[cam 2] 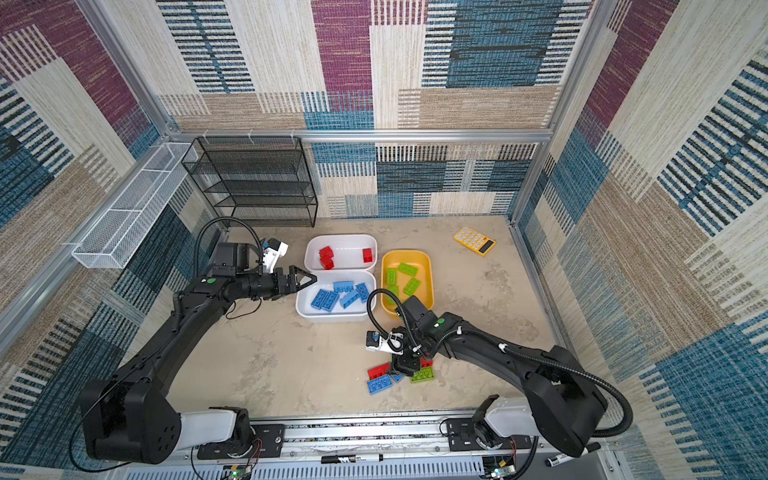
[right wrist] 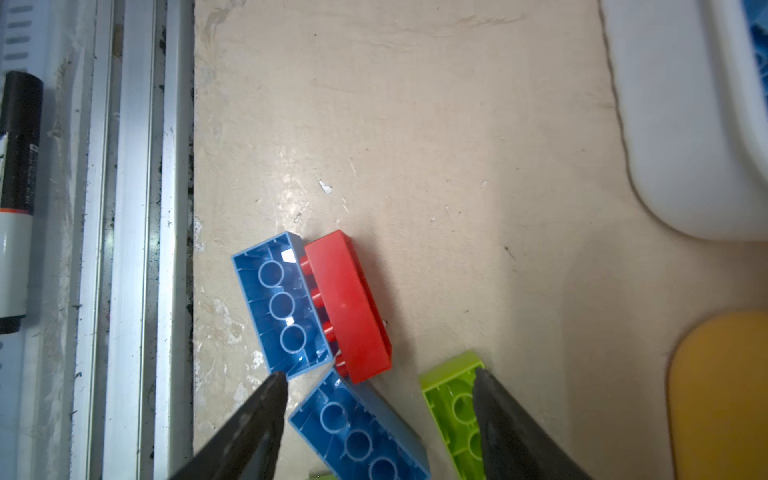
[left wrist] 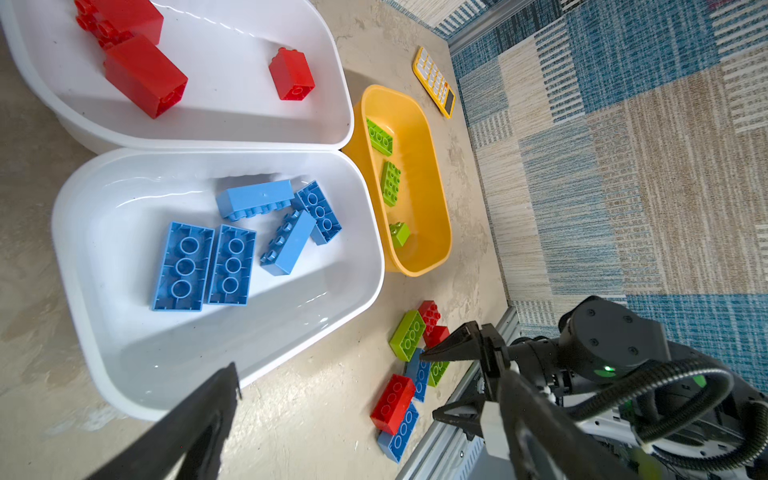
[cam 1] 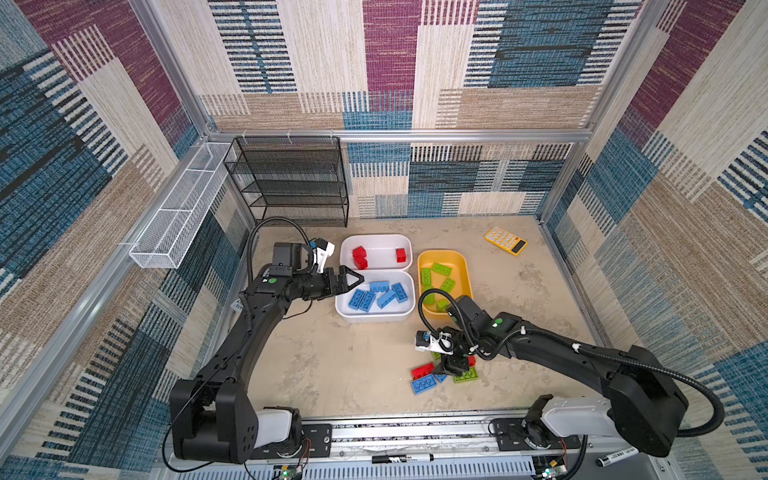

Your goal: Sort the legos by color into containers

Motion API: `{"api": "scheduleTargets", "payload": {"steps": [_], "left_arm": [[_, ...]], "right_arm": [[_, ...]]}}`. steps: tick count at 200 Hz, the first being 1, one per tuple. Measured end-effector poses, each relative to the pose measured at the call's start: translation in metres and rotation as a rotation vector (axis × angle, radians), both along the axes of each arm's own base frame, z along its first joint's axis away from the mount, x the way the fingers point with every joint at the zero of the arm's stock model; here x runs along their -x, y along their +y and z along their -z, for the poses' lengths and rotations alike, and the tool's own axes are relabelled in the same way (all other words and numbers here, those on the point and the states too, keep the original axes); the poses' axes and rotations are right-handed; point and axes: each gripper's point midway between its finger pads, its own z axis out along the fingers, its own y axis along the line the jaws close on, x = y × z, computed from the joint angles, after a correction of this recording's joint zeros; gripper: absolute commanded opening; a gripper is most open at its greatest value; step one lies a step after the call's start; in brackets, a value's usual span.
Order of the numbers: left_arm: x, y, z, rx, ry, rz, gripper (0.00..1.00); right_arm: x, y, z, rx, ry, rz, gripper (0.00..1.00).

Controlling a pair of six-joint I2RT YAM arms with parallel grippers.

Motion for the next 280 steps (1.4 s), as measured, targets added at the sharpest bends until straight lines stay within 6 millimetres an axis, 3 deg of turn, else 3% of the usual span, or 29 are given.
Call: {"api": "scheduleTargets", "payload": {"steps": [50,190,244,280], "left_arm": [[0.004,0.002,0.0,-0.007,-0.008,0.003,0.99],[0.01,0.005,0.001,-0.012,-0.009,0.001,0.99],[0.014,0.006,0.006,-0.018,0.01,0.002,0.99],[0.014,0.006,0.007,-0.022,0.009,0.006,0.99]], "right_arm": [[0.001,0.011,0.018,0.023,0.008,-0.031,0.69],[-0.021,0.029,0.026,0.038,-0.01,-0.006,0.63],[-0.003,0.028,0.033,0.056,-0.008,-0.057,0.64],[-0.002,0.028,0.037,0.064,-0.003,-0.062,0.61]]}}
